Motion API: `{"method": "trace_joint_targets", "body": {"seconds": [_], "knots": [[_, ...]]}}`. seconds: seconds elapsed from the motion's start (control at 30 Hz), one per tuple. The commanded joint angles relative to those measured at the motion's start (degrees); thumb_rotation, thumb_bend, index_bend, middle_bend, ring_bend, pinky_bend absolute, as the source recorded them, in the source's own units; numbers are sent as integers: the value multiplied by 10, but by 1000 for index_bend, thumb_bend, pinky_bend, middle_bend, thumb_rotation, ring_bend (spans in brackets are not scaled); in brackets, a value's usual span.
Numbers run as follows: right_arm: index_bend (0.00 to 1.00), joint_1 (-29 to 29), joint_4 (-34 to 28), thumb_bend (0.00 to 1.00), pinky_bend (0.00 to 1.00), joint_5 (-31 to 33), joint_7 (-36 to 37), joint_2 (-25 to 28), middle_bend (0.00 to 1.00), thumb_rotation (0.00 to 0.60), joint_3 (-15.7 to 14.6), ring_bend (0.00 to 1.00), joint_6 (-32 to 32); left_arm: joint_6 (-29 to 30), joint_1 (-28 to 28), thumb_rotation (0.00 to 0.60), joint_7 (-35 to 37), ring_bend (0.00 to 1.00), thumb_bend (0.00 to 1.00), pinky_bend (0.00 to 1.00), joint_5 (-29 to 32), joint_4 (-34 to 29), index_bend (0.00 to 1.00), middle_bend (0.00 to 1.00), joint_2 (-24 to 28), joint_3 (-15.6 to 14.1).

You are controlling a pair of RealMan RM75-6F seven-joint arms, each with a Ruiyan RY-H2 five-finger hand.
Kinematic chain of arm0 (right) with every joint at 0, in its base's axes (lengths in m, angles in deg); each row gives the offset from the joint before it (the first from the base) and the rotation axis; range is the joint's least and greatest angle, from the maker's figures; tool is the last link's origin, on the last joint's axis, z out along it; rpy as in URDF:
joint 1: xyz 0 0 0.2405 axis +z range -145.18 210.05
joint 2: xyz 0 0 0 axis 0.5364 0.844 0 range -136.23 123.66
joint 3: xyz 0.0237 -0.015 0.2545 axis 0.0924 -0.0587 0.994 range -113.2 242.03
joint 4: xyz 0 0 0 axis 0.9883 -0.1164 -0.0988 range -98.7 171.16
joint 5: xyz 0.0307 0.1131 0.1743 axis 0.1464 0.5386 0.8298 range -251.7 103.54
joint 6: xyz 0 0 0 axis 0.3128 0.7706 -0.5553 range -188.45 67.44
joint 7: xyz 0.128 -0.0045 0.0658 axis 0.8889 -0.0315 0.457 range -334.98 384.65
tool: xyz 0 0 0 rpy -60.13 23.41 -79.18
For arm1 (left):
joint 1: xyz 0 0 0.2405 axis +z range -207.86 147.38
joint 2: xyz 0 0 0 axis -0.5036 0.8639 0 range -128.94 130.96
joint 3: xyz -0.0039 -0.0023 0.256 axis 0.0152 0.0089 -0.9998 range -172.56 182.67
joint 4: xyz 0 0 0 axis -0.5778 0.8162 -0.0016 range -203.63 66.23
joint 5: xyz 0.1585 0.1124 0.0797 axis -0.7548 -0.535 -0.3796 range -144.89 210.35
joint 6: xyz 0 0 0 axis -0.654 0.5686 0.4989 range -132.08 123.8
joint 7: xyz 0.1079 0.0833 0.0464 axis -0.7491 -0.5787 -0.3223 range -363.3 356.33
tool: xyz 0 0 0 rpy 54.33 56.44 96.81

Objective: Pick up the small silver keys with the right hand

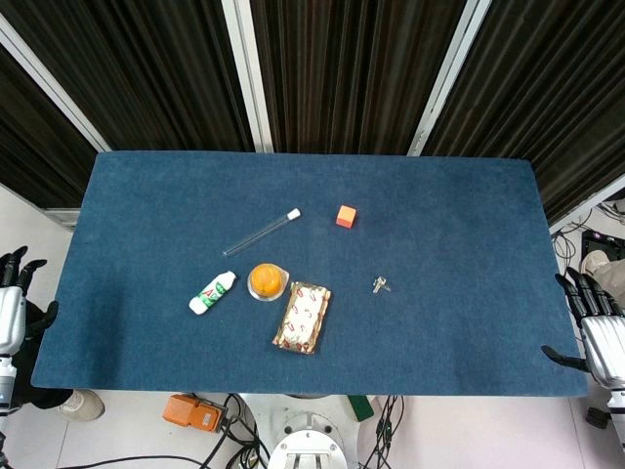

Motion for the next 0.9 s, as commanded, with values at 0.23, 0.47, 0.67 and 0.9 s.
{"method": "trace_joint_targets", "body": {"seconds": [0.23,0.47,0.67,0.9], "knots": [[0,3,13,96,211,-4,10,-8,0,600,6,56,-7,3,2,600,2,58,348,149,-2,0,222,37,2,-1],[30,7,24,95,211,-10,28,-12,0,600,6,59,-15,3,1,600,1,58,349,149,-2,-2,222,37,2,0],[52,6,25,95,213,-19,33,-11,0,600,5,63,-13,2,1,600,3,58,348,149,-4,-2,222,37,2,-2],[93,18,32,95,213,-34,28,-20,0,600,1,71,-31,4,2,600,6,58,348,149,-2,-4,222,37,2,0]]}}
